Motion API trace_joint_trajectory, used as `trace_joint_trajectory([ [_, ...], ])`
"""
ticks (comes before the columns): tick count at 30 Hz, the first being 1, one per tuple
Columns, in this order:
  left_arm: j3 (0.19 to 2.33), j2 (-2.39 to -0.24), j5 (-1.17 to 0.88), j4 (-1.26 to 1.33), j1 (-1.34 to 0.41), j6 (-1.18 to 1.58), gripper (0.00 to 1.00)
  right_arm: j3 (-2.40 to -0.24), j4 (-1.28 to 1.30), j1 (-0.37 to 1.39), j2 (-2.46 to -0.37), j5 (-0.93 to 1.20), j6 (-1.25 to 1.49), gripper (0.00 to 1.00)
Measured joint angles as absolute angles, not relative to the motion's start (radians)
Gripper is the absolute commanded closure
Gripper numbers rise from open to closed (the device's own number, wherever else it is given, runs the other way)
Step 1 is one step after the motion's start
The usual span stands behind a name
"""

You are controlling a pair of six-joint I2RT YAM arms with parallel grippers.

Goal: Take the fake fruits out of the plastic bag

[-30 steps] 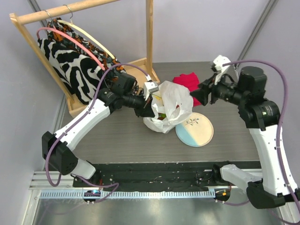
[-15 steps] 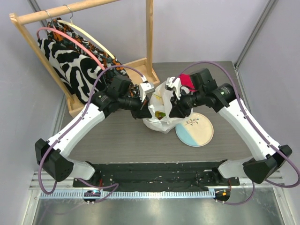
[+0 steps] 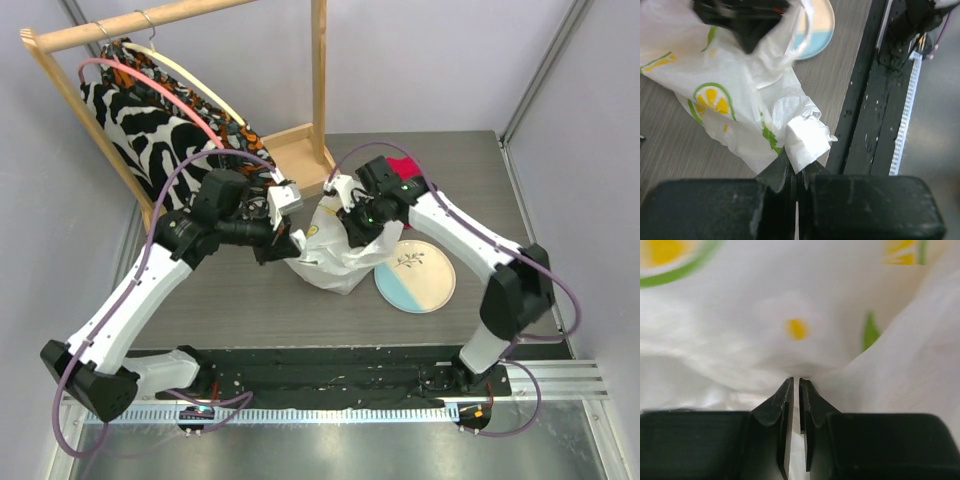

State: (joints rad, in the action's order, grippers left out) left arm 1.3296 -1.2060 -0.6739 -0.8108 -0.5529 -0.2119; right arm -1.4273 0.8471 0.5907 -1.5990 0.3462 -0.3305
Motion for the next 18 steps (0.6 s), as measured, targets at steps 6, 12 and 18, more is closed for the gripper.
trace_joint_trajectory([
  [6,1.256,-1.119,-0.669,-0.911,-0.541,-0.311,1.0,-1.654,0.79,0.516,-1.849,0.236,-0.272,0.83],
  [12,1.202,-1.105,-0.653,-0.918,-0.531,-0.338,0.99,-1.792,0.694,0.489,-1.894,0.072,-0.237,0.66],
  [18,1.18,-1.142,-0.648,-0.844,-0.53,-0.266,0.94,-1.828,0.706,0.514,-1.855,0.044,-0.236,0.38],
])
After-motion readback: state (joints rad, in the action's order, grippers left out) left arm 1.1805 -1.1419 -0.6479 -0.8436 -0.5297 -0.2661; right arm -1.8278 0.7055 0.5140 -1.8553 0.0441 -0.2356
